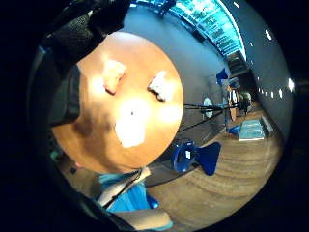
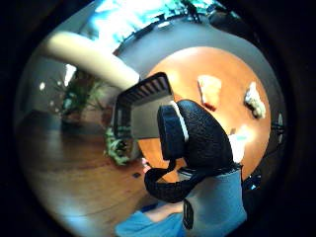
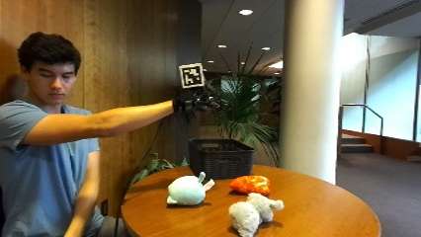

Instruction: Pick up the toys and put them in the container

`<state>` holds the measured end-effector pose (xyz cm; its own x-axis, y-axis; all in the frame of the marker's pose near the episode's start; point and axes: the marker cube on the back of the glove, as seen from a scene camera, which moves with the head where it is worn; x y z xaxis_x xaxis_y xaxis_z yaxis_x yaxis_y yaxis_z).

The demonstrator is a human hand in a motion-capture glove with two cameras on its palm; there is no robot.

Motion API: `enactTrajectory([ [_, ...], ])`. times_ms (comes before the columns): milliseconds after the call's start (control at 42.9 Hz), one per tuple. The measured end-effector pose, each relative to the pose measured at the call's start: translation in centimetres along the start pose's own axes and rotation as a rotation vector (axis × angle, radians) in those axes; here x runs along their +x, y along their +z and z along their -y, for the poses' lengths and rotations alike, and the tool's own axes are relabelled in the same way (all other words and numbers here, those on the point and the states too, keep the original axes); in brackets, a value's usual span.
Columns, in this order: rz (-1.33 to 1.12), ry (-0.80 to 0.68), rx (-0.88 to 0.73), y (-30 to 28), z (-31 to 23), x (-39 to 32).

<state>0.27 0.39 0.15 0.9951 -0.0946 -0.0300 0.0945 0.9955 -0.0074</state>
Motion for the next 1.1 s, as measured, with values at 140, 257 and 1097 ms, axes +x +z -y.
enactTrajectory([
  [140,-0.087,-0.018,0.009,0.1,0.0,1.0],
  [257,-0.149,-0.121,-0.001,0.2,-0.4,1.8],
  [1097,-0.189,0.065,-0.073,4.7,-4.8,9.0],
])
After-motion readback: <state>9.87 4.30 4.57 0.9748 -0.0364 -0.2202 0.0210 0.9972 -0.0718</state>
